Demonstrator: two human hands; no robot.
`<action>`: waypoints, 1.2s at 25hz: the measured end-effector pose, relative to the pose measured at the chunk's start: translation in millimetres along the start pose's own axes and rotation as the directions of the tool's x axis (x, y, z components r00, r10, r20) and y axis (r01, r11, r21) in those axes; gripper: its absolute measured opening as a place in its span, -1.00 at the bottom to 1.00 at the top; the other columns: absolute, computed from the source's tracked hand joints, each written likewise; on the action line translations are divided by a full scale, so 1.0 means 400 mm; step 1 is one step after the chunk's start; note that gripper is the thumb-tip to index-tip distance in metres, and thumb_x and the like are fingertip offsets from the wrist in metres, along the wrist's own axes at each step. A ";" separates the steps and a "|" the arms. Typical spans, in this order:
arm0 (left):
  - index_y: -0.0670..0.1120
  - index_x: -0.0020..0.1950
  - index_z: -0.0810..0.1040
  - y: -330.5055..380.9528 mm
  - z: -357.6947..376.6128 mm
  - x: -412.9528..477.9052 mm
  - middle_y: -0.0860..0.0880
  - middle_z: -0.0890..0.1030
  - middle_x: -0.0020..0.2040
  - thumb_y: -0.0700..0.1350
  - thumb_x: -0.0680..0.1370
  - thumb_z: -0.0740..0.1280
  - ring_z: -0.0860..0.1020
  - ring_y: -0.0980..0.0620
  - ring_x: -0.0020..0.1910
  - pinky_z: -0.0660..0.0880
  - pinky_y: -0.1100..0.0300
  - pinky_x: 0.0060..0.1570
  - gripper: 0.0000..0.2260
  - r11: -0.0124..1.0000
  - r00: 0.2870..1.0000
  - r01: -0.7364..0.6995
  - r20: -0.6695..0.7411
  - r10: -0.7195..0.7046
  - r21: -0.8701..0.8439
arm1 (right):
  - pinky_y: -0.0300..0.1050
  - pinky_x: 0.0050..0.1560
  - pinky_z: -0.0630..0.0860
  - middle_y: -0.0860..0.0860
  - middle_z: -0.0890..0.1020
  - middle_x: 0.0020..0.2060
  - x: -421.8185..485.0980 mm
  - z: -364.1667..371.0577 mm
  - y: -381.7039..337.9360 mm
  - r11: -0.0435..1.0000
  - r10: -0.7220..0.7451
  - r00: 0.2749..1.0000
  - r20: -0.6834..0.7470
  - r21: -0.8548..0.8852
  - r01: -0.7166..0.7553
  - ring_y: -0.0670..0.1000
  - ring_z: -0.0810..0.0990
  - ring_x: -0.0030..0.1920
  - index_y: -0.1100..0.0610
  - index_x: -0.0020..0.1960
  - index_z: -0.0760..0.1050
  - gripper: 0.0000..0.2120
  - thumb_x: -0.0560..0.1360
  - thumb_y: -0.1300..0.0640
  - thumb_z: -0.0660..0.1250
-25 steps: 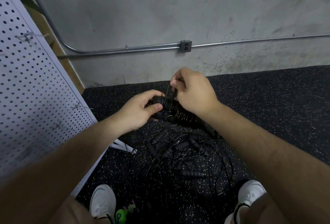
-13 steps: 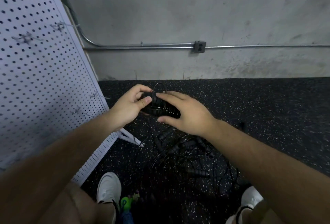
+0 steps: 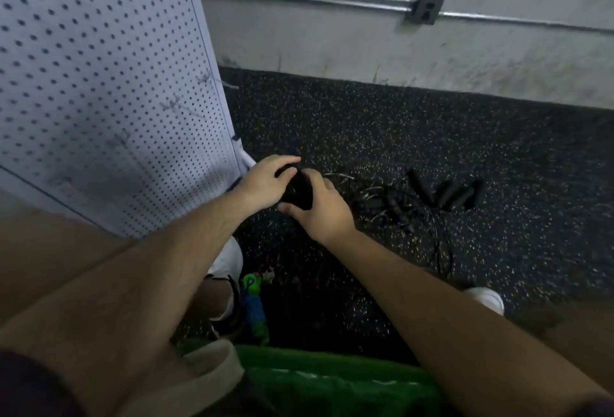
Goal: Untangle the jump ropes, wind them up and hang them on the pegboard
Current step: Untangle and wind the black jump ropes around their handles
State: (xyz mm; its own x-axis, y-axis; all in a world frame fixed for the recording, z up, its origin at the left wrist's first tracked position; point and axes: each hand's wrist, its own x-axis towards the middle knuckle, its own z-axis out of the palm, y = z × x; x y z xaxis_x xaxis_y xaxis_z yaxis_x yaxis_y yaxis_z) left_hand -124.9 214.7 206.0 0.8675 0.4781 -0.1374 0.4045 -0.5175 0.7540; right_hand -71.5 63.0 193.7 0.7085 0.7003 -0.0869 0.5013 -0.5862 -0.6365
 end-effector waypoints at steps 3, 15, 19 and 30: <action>0.10 0.44 0.52 -0.116 0.099 -0.016 0.02 0.52 0.42 -0.07 0.68 0.28 0.48 0.03 0.37 0.41 0.07 0.40 -0.68 0.988 0.967 0.145 0.207 -0.151 0.045 | 0.03 0.02 0.54 0.07 0.44 0.33 -0.037 0.140 0.099 0.981 0.152 0.981 0.119 0.107 -0.165 0.15 0.54 0.22 -0.06 0.47 0.21 -0.22 0.40 -0.23 0.51; -0.05 0.04 0.36 -0.385 0.296 -0.106 -0.13 0.56 0.04 -0.07 0.54 0.34 0.49 -0.02 -0.12 0.43 0.08 -0.20 -0.82 0.882 0.680 0.210 0.586 -0.441 0.421 | 0.05 0.08 0.55 0.07 0.46 0.25 -0.186 0.476 0.222 0.968 0.210 0.853 0.478 0.022 -0.251 0.11 0.53 0.18 0.00 0.43 0.21 -0.14 0.33 -0.37 0.48; -0.05 0.08 0.28 -0.394 0.319 -0.110 -0.12 0.49 0.03 -0.11 0.56 0.29 0.49 -0.04 -0.08 0.37 0.10 -0.25 -0.80 0.852 0.640 0.227 0.587 -0.496 0.472 | 0.07 0.02 0.55 0.05 0.57 0.13 -0.182 0.469 0.246 0.987 0.155 0.867 0.474 -0.101 -0.121 0.12 0.55 0.11 -0.06 0.37 0.27 -0.30 0.42 -0.49 0.23; -0.03 0.02 0.54 -0.281 0.513 -0.082 0.00 0.54 -0.01 -0.08 0.53 0.25 0.55 -0.05 -0.05 0.51 0.04 -0.02 -0.88 0.891 0.837 -0.173 0.539 -0.091 0.419 | 0.02 -0.04 0.46 0.02 0.56 0.09 -0.209 0.346 0.442 0.969 0.244 0.940 0.239 -0.104 -0.225 0.10 0.55 0.06 0.05 0.21 0.43 -0.73 0.58 -0.03 0.21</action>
State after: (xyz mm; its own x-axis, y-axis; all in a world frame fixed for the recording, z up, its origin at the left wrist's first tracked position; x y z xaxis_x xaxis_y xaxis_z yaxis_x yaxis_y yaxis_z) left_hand -139.4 111.6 -6.0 0.8457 0.0645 -0.5297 0.3314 -0.8415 0.4267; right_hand -110.7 -42.9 -17.8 0.6698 0.6123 -0.4201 0.3773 -0.7679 -0.5176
